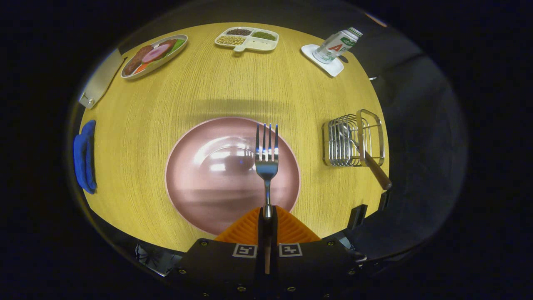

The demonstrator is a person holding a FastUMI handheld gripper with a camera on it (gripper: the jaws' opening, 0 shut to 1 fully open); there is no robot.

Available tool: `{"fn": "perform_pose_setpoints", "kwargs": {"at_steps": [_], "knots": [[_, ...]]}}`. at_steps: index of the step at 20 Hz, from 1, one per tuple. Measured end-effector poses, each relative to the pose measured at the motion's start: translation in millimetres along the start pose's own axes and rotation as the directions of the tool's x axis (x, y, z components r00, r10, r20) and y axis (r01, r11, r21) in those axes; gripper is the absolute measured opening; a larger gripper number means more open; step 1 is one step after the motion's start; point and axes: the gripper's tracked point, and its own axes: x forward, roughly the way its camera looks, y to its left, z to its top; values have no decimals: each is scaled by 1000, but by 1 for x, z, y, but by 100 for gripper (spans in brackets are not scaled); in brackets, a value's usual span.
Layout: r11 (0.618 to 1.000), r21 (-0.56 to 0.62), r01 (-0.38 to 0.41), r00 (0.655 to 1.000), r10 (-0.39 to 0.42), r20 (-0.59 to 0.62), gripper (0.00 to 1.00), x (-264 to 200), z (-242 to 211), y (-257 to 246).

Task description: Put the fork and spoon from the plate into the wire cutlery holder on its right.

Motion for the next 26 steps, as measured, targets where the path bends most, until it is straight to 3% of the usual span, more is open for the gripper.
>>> {"fn": "perform_pose_setpoints", "kwargs": {"at_steps": [10,26], "knots": [[995,80,55,998,-57,32,5,-34,34,-61],[973,204,106,994,-96,-59,5,-25,38,-151]]}}
